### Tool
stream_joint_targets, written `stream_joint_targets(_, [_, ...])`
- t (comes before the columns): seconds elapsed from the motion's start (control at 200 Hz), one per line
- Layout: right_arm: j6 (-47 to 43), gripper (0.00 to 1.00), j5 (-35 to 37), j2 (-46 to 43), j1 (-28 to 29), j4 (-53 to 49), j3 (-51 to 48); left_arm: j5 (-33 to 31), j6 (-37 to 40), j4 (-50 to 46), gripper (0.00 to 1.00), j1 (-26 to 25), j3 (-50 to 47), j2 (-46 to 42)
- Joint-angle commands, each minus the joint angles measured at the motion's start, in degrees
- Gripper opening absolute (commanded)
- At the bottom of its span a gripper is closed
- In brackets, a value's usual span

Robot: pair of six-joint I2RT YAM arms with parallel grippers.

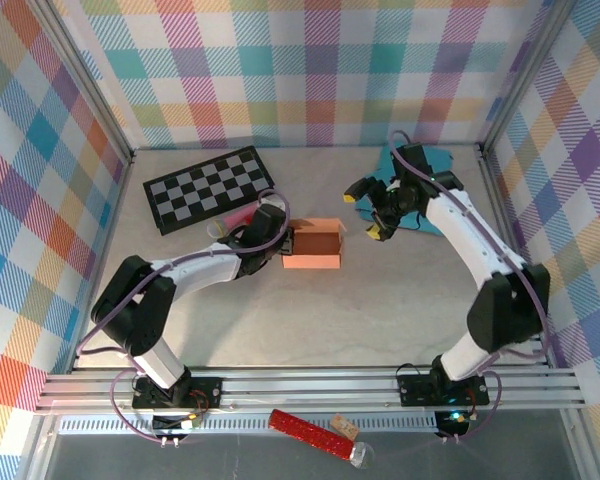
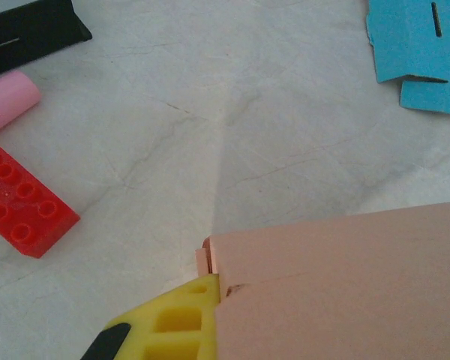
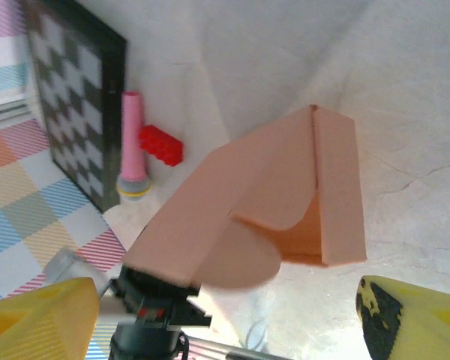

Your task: Fold the paper box

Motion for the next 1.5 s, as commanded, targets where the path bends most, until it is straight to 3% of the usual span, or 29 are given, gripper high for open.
stream_joint_targets(0.0, [2.32,0.88,-8.13,3.99,-0.70,-2.10,1.74,-1.86,0.63,1.24,0.00,-1.24,-1.62,-2.21])
stream_joint_targets(0.295, [2.85,0.87,-14.27,10.68,-0.72,2.23,-0.46,-3.32,0.09,2.06,0.00,-3.22,-4.51,-3.73])
stream_joint_targets(0.7, [-0.08,0.78,-17.86,9.95,-0.18,4.36,-9.82,-4.85,-3.84,-0.17,0.05,-6.80,-6.55,-5.64])
stream_joint_targets(0.955, [-0.13,0.73,-17.64,8.29,1.59,5.63,-13.64,-5.54,-6.02,-1.73,0.17,-8.84,-8.61,-7.42])
stream_joint_targets(1.495, [-2.19,0.68,-14.50,5.92,4.19,7.77,-20.76,-3.91,-11.24,-5.59,0.27,-11.89,-12.85,-9.95])
